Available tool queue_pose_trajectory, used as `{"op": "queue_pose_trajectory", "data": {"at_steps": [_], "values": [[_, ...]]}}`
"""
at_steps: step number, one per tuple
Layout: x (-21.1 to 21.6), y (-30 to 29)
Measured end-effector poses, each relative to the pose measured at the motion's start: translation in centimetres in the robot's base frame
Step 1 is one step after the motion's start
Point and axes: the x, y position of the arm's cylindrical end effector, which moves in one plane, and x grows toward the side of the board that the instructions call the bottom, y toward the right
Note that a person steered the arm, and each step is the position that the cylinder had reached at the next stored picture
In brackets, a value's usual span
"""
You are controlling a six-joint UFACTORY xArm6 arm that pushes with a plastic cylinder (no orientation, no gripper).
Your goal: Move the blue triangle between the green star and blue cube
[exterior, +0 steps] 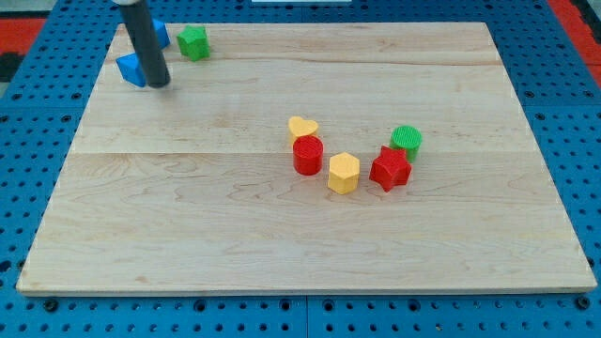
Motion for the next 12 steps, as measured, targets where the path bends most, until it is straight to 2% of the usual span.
{"op": "queue_pose_trajectory", "data": {"at_steps": [1,2,3,4,5,6,7,10,12], "values": [[2.1,-0.9],[-1.3,-8.0],[-3.2,-7.7],[-6.5,-3.0],[-7.5,-2.8],[-3.8,-2.8],[-2.7,-2.8],[-2.5,-2.4],[-2.5,3.2]]}}
